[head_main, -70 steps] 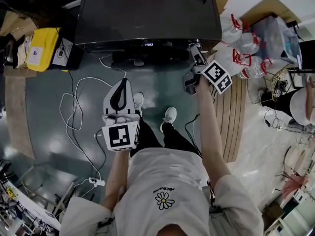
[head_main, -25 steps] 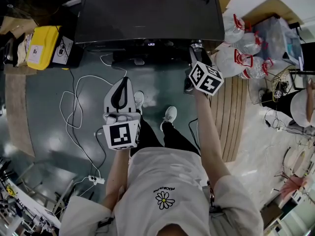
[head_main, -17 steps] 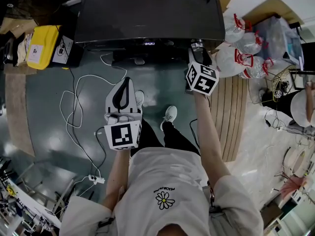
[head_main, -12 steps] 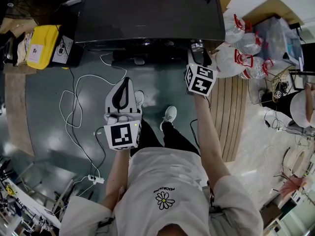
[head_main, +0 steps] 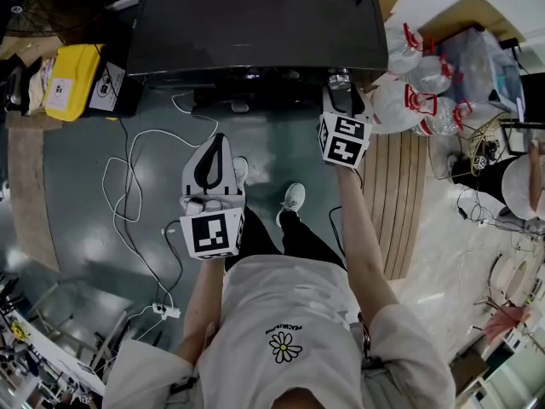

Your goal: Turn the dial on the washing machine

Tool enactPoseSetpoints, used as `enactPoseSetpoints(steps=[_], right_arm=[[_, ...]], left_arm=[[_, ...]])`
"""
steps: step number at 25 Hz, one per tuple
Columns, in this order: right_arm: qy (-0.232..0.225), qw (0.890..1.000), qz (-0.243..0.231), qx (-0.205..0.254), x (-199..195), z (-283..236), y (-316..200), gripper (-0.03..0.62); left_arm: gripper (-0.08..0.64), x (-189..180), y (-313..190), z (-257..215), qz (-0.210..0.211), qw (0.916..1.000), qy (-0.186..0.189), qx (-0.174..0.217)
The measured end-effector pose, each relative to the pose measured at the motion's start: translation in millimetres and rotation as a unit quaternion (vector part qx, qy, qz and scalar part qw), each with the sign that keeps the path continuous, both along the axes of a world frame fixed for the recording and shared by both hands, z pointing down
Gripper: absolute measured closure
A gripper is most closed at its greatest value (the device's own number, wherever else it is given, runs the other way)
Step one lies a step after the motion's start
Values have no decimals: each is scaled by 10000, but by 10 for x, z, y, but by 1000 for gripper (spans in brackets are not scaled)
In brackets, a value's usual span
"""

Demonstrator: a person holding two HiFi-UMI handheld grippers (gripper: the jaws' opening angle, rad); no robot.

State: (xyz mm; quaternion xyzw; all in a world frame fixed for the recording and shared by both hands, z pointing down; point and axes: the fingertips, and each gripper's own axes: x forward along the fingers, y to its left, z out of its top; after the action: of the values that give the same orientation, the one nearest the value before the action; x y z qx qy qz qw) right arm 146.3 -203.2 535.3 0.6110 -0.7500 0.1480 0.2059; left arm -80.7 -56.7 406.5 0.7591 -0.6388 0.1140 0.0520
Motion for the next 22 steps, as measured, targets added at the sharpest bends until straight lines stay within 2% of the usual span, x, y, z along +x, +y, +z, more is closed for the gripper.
enactPoseSetpoints(steps=[7, 10, 16, 22], right_arm=[[13, 10000, -60, -40, 3, -52, -4, 339], [-73, 9999, 72, 108, 67, -207, -21, 339], [-292, 9958, 306, 809, 235, -927, -39, 339], [-491, 9834, 12, 1746, 134, -1880, 162, 341]], left_arm=[[561, 33, -31, -37, 49, 10000, -1, 61], [561, 47, -55, -82, 79, 9999, 0, 117], [561, 76, -127, -280, 213, 9993, 12, 318], [561, 104, -340, -673, 444, 9968, 90, 654]])
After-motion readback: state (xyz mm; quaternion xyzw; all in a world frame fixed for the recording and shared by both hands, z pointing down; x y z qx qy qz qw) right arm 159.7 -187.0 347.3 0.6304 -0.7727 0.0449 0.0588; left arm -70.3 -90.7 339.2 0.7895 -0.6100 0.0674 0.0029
